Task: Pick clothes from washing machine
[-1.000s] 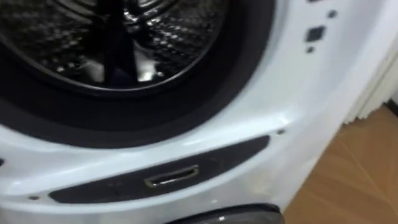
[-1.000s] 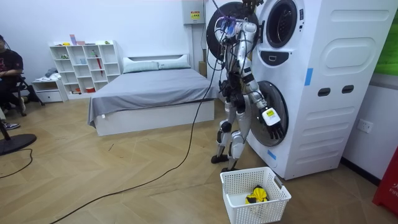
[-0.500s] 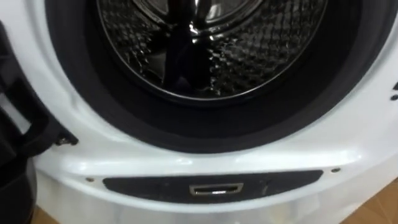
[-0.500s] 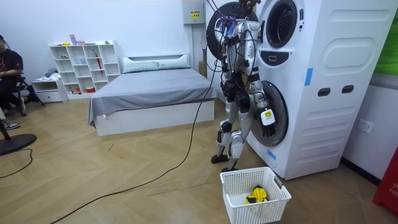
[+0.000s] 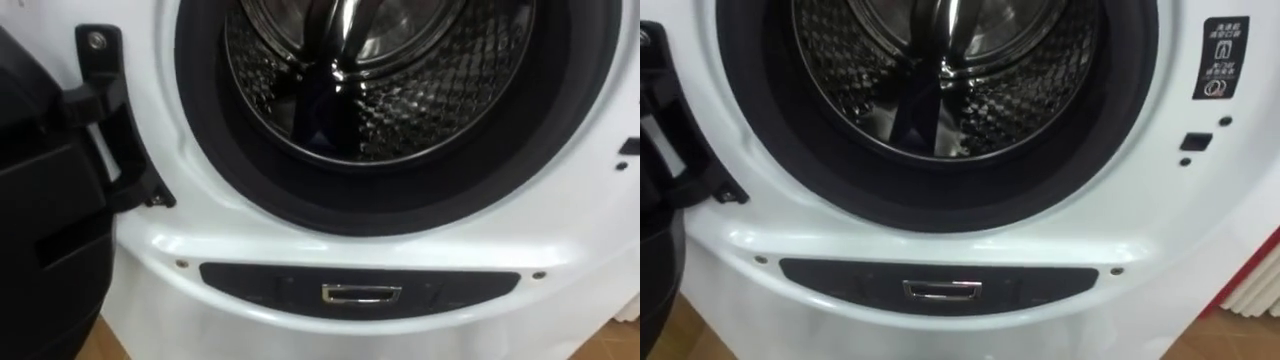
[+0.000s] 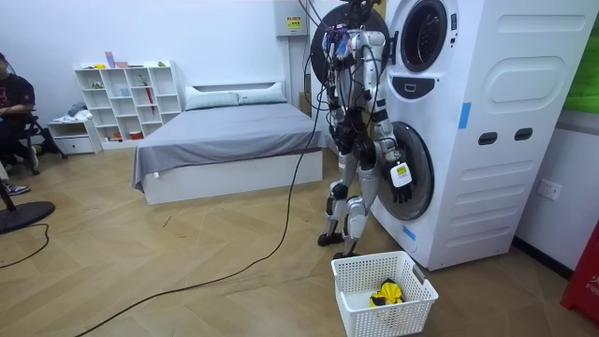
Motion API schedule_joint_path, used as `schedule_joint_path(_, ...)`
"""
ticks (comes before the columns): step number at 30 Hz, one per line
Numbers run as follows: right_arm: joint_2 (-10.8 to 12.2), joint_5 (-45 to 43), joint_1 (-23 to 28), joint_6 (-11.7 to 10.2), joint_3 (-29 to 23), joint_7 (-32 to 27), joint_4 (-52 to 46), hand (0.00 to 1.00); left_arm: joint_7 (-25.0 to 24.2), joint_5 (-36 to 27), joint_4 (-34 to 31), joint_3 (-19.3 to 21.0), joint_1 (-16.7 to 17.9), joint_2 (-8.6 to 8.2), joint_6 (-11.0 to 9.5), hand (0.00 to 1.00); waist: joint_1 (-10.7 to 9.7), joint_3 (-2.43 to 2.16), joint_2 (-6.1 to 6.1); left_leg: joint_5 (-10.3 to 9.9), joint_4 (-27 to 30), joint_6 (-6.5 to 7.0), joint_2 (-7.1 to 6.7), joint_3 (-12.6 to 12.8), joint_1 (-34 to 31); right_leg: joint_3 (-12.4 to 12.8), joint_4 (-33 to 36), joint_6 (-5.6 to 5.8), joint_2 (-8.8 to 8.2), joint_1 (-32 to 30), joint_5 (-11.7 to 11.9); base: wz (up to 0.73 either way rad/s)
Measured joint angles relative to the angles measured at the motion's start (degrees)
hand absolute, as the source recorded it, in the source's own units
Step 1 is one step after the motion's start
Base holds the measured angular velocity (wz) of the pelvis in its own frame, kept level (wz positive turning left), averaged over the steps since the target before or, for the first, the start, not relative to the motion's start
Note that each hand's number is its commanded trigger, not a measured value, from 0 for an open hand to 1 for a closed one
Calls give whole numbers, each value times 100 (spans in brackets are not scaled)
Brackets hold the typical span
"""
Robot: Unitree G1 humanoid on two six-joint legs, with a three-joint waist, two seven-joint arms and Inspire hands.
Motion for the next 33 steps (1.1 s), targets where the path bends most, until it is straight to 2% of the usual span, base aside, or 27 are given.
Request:
schedule_joint_path(12,-20,-131,8,-3,-76,67,-16,0,84,445,80,84,153,11,61,0,-30,8,53,-23,54,-28,37,-10,-14,103,16,-3,43,27,2,0)
schedule_joint_path(13,-22,-207,19,-11,-87,70,-43,0,83,609,78,109,135,10,62,0,-20,16,64,-79,155,-39,71,6,-46,104,39,-5,64,24,1,0)
schedule_joint_path(14,-24,-370,16,-9,-98,91,-75,0,82,874,78,206,113,9,63,0,-1,18,69,-190,385,-60,113,7,-137,108,80,-69,100,10,-39,-5)
schedule_joint_path(15,-30,-585,16,-8,-122,139,-174,0,75,1063,81,270,110,17,62,0,9,23,84,-328,717,-93,184,3,-289,125,160,-130,164,-45,-80,-6)
schedule_joint_path(16,-28,-706,15,-8,-121,169,-240,0,66,1122,85,305,125,29,62,0,14,24,83,-373,915,-126,214,0,-369,127,225,-168,188,-95,-103,-9)
schedule_joint_path(18,-32,-1062,-23,-26,-129,234,-446,0,50,1313,14,449,76,34,70,0,23,11,42,-406,2071,-198,275,-132,-1023,119,363,-268,243,-292,-136,-15)
schedule_joint_path(19,-42,-1137,-42,-40,-141,231,-485,0,50,1330,-32,454,37,29,78,0,23,4,58,-394,2419,-221,301,-224,-1231,111,333,-311,279,-331,-118,-23)
schedule_joint_path(20,-39,-1290,-111,-93,-280,233,-490,0,45,1338,-134,546,27,-10,92,0,17,-20,44,-303,3169,-365,399,-314,-1627,60,340,-402,277,-431,-87,-28)
schedule_joint_path(21,-55,-1353,-137,-110,-319,222,-435,0,45,1336,-167,589,40,-44,91,0,32,6,76,-237,3714,-391,511,-325,-1791,48,391,-445,307,-461,-90,-68)
schedule_joint_path(22,-94,-1406,-209,-115,-352,188,-386,0,43,1338,-140,616,150,-112,103,0,50,15,186,-37,4931,-389,773,-244,-1894,-3,511,-529,405,-458,-131,-75)
schedule_joint_path(23,-102,-1399,-225,-132,-342,115,-430,0,33,1335,-121,623,202,-131,111,0,-16,-15,261,113,5758,-423,944,-270,-1810,-64,616,-592,466,-449,-174,-57)
schedule_joint_path(24,-94,-1370,-161,-109,-349,89,-431,0,31,1313,-111,625,115,-117,104,0,-117,-1,230,375,6059,-486,1041,-342,-1628,-96,679,-618,461,-470,-191,-13)
schedule_joint_path(25,-95,-1379,-140,-87,-362,87,-432,0,35,1339,-107,604,91,-105,103,0,-142,2,192,516,6038,-542,1094,-341,-1494,-125,723,-626,442,-499,-197,3)
schedule_joint_path(26,-98,-1382,-138,-61,-446,55,-434,0,65,1323,-89,538,43,-21,128,0,-194,10,189,709,5829,-647,1181,-378,-1246,-267,785,-628,411,-573,-197,0)
schedule_joint_path(27,-120,-1375,-125,-57,-510,-16,-434,0,65,1275,-123,534,-10,3,126,0,-215,10,222,770,5488,-747,1229,-404,-1023,-431,857,-623,391,-683,-192,7)
schedule_joint_path(28,-137,-1371,-126,-54,-515,-42,-436,0,63,1212,-147,518,-61,4,123,0,-233,19,239,768,5287,-749,1280,-453,-920,-506,925,-622,378,-769,-187,23)
schedule_joint_path(29,-166,-1380,-143,-53,-519,-76,-436,0,47,1080,-168,418,-196,5,92,0,-268,23,279,744,4795,-773,1324,-523,-723,-639,1125,-622,350,-999,-187,33)
schedule_joint_path(30,-195,-1386,-228,-53,-522,-78,-444,0,20,974,-160,328,-302,-3,88,0,-279,24,349,624,4187,-855,1333,-650,-512,-749,1344,-621,332,-1254,-186,29)
schedule_joint_path(31,-185,-1384,-292,-53,-519,-79,-450,0,12,959,-158,281,-426,8,88,0,-288,30,372,225,3933,-969,1336,-669,-404,-772,1454,-621,310,-1373,-186,25)
schedule_joint_path(32,-126,-1397,-421,-59,-518,-76,-460,0,12,899,-147,242,-592,24,89,0,-310,38,317,-318,3391,-1046,1287,-654,-241,-867,1620,-582,190,-1609,-153,33)
schedule_joint_path(33,-92,-1449,-511,-69,-520,-82,-459,0,5,866,-91,168,-754,25,95,0,-341,52,320,-739,2797,-1055,1277,-644,-106,-959,1629,-558,112,-1778,-13,38)
